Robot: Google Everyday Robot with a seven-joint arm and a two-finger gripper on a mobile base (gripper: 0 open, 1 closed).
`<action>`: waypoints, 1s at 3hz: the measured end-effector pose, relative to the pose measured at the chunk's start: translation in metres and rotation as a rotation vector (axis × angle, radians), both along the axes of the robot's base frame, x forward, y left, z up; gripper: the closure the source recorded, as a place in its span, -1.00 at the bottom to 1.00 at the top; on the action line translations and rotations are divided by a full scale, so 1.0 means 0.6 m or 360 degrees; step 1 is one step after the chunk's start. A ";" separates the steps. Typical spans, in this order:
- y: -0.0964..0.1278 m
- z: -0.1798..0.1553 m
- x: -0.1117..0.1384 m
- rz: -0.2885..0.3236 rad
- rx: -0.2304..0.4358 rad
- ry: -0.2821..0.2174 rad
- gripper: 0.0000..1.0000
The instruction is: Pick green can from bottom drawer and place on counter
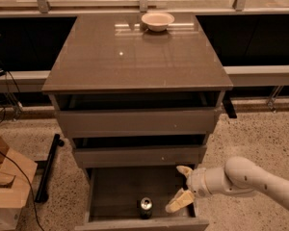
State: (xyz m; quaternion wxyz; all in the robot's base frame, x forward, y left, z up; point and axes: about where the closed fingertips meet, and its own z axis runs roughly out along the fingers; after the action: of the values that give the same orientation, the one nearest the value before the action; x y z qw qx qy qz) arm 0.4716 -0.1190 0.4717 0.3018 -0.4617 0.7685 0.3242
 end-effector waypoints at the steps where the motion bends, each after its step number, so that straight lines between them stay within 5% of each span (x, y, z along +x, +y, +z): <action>1: 0.025 -0.082 -0.006 -0.0031 0.0303 0.0138 -1.00; 2: 0.025 -0.071 -0.007 -0.0021 0.0263 0.0117 -1.00; 3: 0.051 -0.127 -0.007 -0.0009 0.0148 0.0090 -1.00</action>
Offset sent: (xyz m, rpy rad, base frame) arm 0.0005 0.0073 -0.0250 0.1215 0.0401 -0.0132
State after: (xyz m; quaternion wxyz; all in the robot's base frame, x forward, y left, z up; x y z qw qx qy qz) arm 0.4672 -0.0886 0.3956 0.3021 -0.4356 0.7621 0.3717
